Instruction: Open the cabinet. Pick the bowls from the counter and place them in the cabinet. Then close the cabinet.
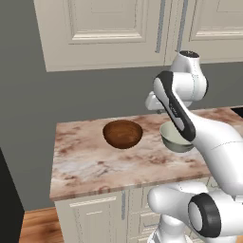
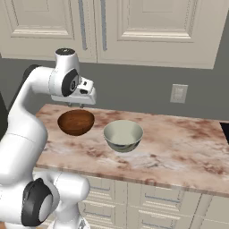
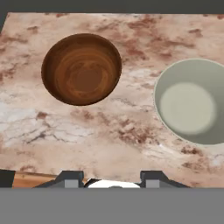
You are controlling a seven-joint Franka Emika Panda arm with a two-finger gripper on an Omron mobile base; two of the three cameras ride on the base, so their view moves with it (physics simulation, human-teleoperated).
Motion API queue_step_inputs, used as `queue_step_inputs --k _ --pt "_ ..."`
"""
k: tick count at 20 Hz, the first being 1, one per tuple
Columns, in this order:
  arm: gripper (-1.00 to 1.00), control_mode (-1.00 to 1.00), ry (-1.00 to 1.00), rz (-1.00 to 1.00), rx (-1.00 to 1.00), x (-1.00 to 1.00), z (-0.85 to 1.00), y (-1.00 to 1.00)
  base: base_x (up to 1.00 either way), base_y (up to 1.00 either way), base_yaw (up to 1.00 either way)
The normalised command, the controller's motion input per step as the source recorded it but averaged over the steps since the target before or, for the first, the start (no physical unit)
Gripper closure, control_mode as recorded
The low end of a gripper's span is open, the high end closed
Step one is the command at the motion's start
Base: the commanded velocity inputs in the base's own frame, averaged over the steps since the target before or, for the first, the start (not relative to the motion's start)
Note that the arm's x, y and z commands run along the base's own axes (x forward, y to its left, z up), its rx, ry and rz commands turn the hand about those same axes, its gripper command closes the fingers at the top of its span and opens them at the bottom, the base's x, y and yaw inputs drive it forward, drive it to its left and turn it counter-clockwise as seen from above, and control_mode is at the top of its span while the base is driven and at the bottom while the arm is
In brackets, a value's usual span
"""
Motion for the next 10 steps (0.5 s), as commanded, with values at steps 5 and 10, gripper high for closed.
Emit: queue_step_inputs --k 5,10 --pt "-1.00 -1.00 -0.08 -0.01 0.00 -0.06 0.01 0.00 0.00 0.00 0.00" --pt "-1.00 -1.00 -0.21 -0.06 0.01 -0.13 0.53 -0.06 0.00 0.00 0.00"
